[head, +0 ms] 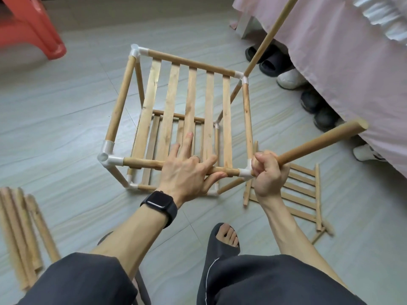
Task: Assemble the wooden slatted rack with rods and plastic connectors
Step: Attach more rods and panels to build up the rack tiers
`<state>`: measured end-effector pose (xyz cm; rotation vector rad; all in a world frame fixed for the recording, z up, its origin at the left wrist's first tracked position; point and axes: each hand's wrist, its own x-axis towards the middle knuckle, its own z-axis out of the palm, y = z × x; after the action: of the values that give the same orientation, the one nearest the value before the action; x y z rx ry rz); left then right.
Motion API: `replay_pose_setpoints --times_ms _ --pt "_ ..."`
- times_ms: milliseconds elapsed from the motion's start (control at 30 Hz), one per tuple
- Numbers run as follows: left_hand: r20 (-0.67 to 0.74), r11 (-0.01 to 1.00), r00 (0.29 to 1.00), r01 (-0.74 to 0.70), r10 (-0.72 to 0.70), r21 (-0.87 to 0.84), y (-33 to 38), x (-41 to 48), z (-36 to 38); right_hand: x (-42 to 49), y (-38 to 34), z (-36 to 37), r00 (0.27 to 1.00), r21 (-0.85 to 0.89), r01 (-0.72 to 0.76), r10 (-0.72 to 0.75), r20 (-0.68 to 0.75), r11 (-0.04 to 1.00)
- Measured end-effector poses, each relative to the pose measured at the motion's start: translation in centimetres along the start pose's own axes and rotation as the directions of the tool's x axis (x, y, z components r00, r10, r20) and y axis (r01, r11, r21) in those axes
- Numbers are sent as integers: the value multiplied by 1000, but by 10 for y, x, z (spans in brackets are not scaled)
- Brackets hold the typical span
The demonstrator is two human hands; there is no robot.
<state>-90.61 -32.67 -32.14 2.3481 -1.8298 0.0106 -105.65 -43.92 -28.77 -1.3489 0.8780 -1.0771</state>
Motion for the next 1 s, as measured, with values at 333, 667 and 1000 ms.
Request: replay_pose_setpoints --times_ms 333,667,1000 --pt "84 1000 996 8 -8 -4 11 6 -8 3 -7 -10 997 -91 -79 77 -28 993" --pt "263 995 961 92 -82 -26 -3 -3 -20 -13 -27 15 997 -58 -6 2 -81 998" --pt "-164 999 986 -36 41 33 -16 -3 13 3 -9 18 998 80 42 -38 -53 996"
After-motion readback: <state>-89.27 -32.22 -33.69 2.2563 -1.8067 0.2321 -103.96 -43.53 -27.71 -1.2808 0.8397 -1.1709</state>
